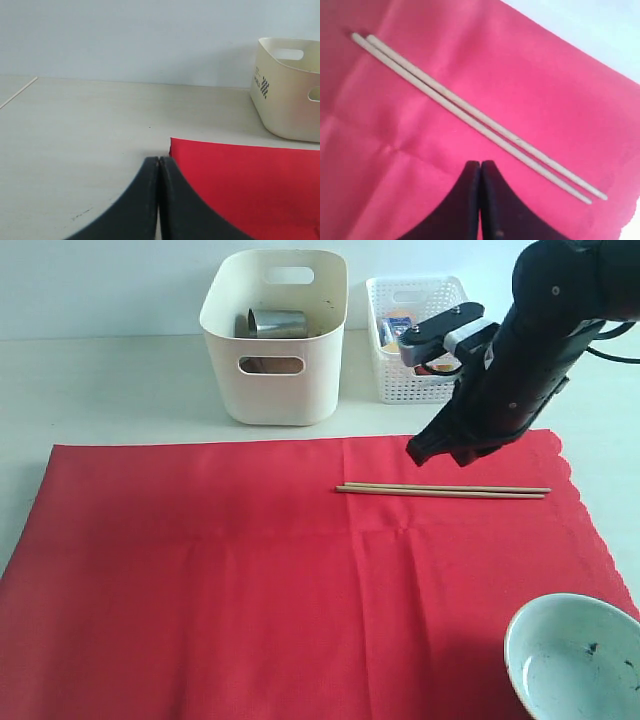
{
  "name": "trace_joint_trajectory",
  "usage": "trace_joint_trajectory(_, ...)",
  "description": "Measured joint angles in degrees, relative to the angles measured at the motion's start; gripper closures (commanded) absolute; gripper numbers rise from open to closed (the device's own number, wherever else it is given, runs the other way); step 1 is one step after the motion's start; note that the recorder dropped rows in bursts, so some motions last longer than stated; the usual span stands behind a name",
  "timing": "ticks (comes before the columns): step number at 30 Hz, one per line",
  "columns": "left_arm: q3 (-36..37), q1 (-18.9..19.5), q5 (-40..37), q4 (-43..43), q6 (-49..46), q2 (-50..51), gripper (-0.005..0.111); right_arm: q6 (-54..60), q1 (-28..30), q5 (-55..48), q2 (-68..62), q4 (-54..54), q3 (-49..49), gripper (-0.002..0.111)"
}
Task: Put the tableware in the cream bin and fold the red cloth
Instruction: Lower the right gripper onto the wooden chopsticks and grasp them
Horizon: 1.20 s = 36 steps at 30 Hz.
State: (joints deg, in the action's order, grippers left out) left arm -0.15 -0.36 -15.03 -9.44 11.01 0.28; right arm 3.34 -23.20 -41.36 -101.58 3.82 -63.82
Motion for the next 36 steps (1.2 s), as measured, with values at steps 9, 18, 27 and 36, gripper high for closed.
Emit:
trace_joint_trajectory(9, 0.0, 0.0, 0.0, 0.0, 0.0, 0.0, 0.104, -0.1, 10.3, 0.8, -6.4, 0.8, -7.9, 0.108)
trace_joint_trajectory(18, 0.0, 0.0, 0.0, 0.0, 0.0, 0.0, 0.104, -0.1, 10.8, 6.1, -7.4, 2.2, -8.8, 0.075)
trace_joint_trajectory(27, 0.0, 0.0, 0.0, 0.0, 0.0, 0.0, 0.104, 23.8, 4.5, 5.5, -12.0, -11.6, -9.1, 0.062)
trace_joint_trajectory(36, 0.0, 0.0, 0.0, 0.0, 0.0, 0.0, 0.104, 26.3, 1.9, 2.1, -19.0, -8.7, -12.9, 0.062)
